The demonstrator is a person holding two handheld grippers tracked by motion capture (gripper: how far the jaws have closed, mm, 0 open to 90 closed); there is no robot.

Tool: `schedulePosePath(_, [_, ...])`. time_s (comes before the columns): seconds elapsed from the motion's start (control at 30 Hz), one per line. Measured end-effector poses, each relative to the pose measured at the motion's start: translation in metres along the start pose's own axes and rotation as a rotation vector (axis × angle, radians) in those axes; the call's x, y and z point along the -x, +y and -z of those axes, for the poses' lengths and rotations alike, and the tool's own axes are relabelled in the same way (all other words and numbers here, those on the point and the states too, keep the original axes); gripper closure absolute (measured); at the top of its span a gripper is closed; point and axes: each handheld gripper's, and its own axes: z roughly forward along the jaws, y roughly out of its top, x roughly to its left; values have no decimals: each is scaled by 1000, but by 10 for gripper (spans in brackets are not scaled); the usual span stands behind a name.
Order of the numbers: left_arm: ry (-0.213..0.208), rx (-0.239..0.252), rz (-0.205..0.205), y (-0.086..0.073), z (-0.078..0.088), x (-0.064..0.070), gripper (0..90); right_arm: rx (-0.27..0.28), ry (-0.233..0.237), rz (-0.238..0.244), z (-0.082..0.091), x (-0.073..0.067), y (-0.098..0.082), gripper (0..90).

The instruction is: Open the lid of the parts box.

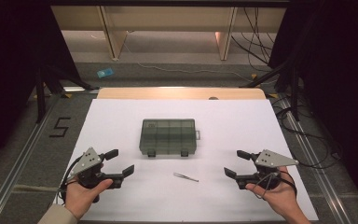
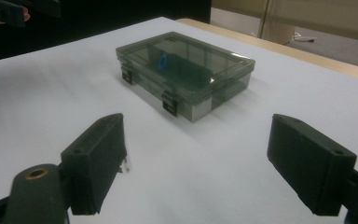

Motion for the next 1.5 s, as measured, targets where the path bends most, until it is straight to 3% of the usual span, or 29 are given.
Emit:
schedulePosePath(0.07, [6,-11,10,0,-1,1,150,21,6,-8,-1,0,-1,201])
schedulePosePath(0.1, [10,-8,9,1,-1,1,153,-3,-9,-1,2,0,0,200])
schedulePosePath(0.27, [13,-7,14,2,-1,-1,176,7,-14,6,2,2,-2,198])
schedulePosePath(0.33, [23,-15,7,1,0,-1,210,-4,-12,-8,3,1,-1,198])
schedulePosePath(0.4, [27,-20,22,2,2,-1,299,1,-13,0,2,1,2,209])
schedulePosePath(0.43, [27,-19,32,4,3,-1,299,7,-16,11,2,1,4,229])
schedulePosePath(0.47, [40,-27,35,6,4,-3,383,21,-23,47,2,1,8,318])
schedulePosePath(0.5, [40,-21,43,8,5,-4,383,21,-23,47,2,1,8,318])
schedulePosePath(0.6, [61,-39,41,16,7,-6,540,78,-31,57,5,9,19,592])
schedulePosePath(0.7, [105,-85,28,25,6,-9,708,52,-64,52,4,15,25,749])
schedulePosePath(0.73, [125,-102,38,27,5,-10,708,52,-64,52,4,15,25,749])
schedulePosePath(0.77, [139,-113,10,29,4,-13,775,32,-68,57,3,17,27,785])
schedulePosePath(0.8, [151,-131,15,30,2,-15,865,1,-67,55,-3,21,29,864])
schedulePosePath(0.97, [180,-185,20,31,-12,-21,899,-59,-52,49,-23,24,31,900])
schedulePosePath(1.07, [185,-205,48,29,-23,-25,900,-91,-33,40,-40,26,31,900])
schedulePosePath(1.13, [194,-239,36,25,-36,-32,900,-112,-17,35,-57,27,30,900])
schedulePosePath(1.17, [194,-239,36,25,-36,-32,900,-112,-17,35,-57,27,30,900])
schedulePosePath(1.2, [188,-276,17,24,-39,-36,900,-126,-16,39,-62,28,29,900])
schedulePosePath(1.3, [194,-313,27,16,-51,-41,900,-147,-5,31,-74,29,28,900])
schedulePosePath(1.5, [195,-360,3,7,-69,-46,900,-196,15,32,-95,33,23,900])
